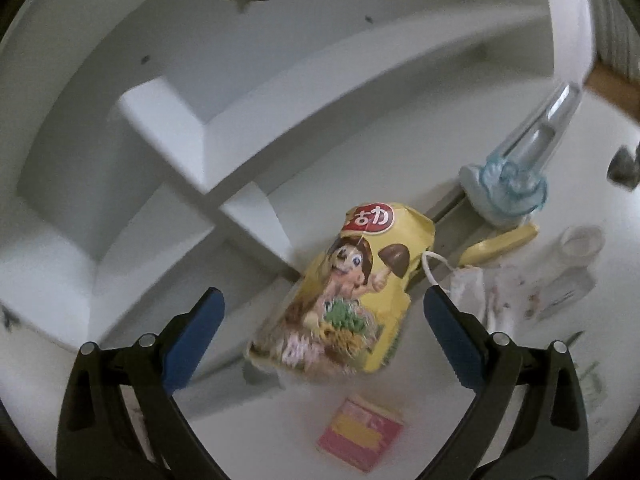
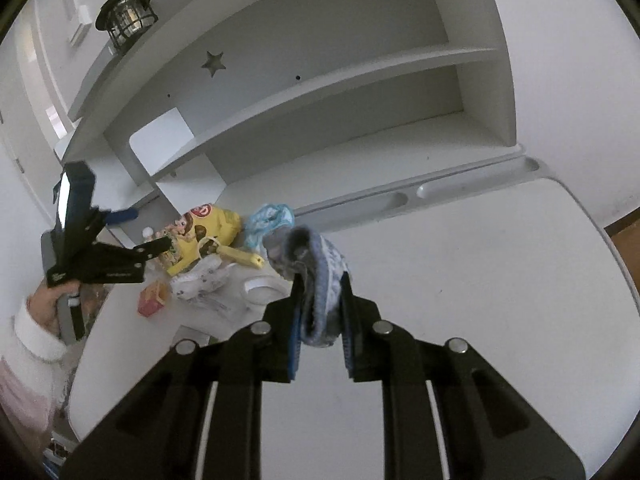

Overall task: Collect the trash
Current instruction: 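Grasp the grey cloth with right tool while left tool grasps yellow snack bag, then lift the yellow snack bag with the left tool, holding the grey cloth, then carry the snack bag and grey cloth over the bin and open both tools, then return both tools to the desk, then grasp the blue-white cloth with right tool while left tool grasps white tissue, then carry the tissue and blue-white cloth over the bin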

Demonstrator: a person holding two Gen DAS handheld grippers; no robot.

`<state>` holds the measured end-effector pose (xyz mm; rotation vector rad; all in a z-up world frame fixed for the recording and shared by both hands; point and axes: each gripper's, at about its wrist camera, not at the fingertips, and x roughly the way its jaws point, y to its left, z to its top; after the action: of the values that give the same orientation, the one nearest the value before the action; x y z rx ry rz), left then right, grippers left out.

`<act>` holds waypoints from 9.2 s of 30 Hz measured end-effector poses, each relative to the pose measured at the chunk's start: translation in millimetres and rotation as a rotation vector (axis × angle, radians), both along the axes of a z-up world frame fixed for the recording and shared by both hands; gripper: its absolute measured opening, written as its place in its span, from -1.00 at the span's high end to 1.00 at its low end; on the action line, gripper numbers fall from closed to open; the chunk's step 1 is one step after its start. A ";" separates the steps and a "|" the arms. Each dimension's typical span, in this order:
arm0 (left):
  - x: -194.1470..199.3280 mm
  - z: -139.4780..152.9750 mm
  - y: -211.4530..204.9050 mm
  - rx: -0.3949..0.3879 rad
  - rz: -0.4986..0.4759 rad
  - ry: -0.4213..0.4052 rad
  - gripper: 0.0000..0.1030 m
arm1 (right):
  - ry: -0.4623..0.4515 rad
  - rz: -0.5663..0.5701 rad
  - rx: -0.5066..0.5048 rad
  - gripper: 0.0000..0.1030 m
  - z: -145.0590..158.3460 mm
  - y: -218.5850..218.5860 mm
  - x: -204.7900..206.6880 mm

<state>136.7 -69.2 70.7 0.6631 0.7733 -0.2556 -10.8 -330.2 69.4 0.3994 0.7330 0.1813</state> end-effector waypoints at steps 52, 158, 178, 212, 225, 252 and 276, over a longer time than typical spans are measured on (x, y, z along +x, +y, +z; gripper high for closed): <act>-70.8 16.4 107.6 -0.365 0.222 0.065 0.73 | 0.013 -0.007 0.106 0.67 -18.0 -20.7 4.8; -304.5 32.9 -84.8 -0.571 -0.102 -0.032 -0.88 | -0.039 -0.748 -0.352 -0.87 41.4 -157.0 -301.4; -126.4 25.3 131.2 -0.470 0.419 -0.035 -0.88 | -0.038 -0.180 -0.429 -0.87 67.1 24.5 -48.4; 3.6 -41.9 65.0 -0.381 0.409 0.050 -0.88 | 0.208 0.016 -0.393 -0.74 -12.5 145.0 160.1; 7.1 -52.4 85.3 -0.561 0.280 0.169 0.30 | 0.218 0.063 -0.249 0.53 -12.2 138.1 151.4; -3.7 -46.1 81.4 -0.494 0.335 0.060 0.34 | 0.170 0.055 -0.256 0.55 -5.5 133.2 149.3; -222.6 102.2 -103.3 -0.694 -0.148 -0.048 0.34 | -0.135 -0.312 -0.242 0.55 141.3 -38.9 -168.9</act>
<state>-85.8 -172.5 172.9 0.0664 0.5371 -0.6069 -179.7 -369.1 210.7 0.2629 0.5433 -0.1720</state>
